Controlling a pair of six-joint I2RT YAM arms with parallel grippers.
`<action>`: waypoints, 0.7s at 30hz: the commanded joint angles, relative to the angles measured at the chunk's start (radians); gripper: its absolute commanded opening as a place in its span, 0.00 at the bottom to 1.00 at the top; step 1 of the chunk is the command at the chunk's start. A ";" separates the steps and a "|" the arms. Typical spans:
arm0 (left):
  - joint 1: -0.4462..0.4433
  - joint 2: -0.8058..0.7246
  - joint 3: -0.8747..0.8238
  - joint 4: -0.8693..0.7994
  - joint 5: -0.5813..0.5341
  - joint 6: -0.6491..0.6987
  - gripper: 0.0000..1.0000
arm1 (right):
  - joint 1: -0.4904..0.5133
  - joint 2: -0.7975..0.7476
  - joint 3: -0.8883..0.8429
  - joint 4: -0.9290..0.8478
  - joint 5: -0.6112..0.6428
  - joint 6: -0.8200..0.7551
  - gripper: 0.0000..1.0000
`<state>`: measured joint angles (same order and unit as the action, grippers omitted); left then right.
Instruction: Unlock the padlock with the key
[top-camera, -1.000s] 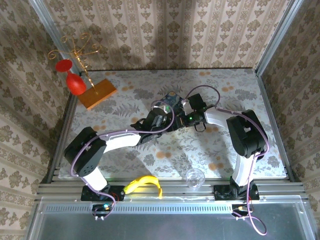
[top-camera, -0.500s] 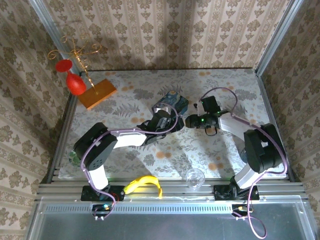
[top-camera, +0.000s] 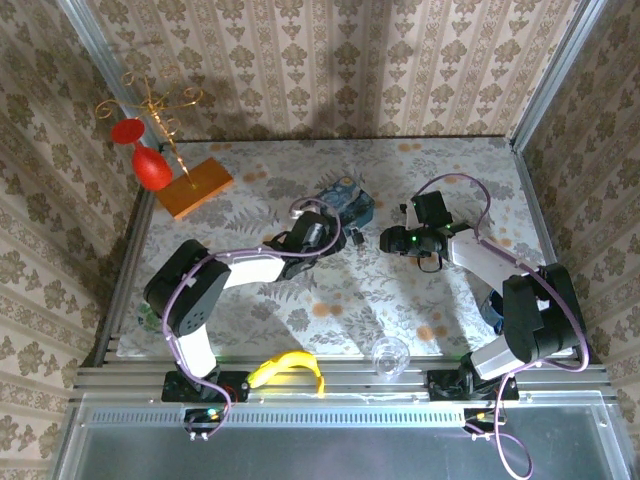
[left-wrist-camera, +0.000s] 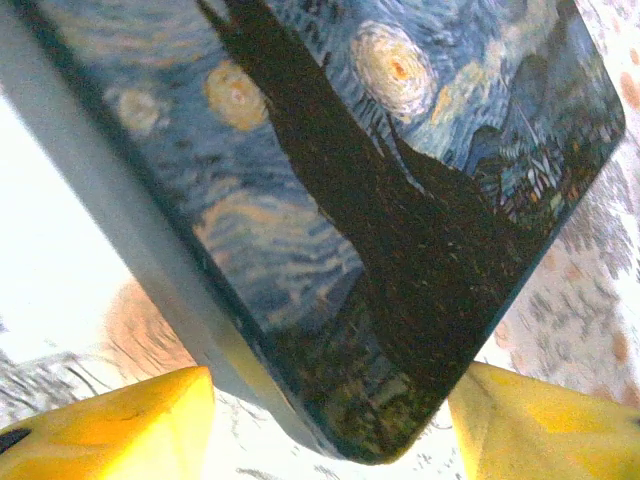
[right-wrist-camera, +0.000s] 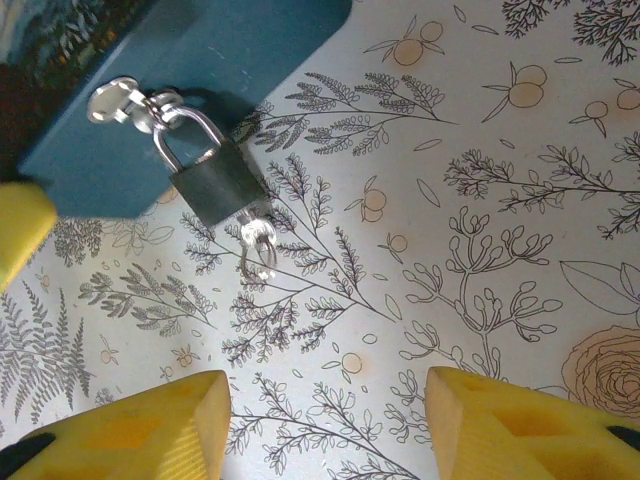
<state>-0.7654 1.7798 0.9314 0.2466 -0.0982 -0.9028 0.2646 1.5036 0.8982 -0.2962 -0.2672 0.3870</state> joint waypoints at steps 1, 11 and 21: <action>0.041 -0.018 0.062 -0.057 -0.058 0.083 0.64 | 0.002 -0.022 -0.008 -0.027 0.019 0.028 0.54; 0.060 -0.100 0.031 -0.110 -0.030 0.055 0.68 | 0.002 -0.017 0.001 -0.015 0.014 0.046 0.54; -0.025 0.043 0.123 -0.040 0.139 0.023 0.74 | 0.003 -0.061 -0.053 0.045 0.000 0.078 0.54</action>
<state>-0.7902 1.7710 1.0348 0.1806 -0.0189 -0.8619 0.2646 1.4780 0.8700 -0.2714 -0.2657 0.4458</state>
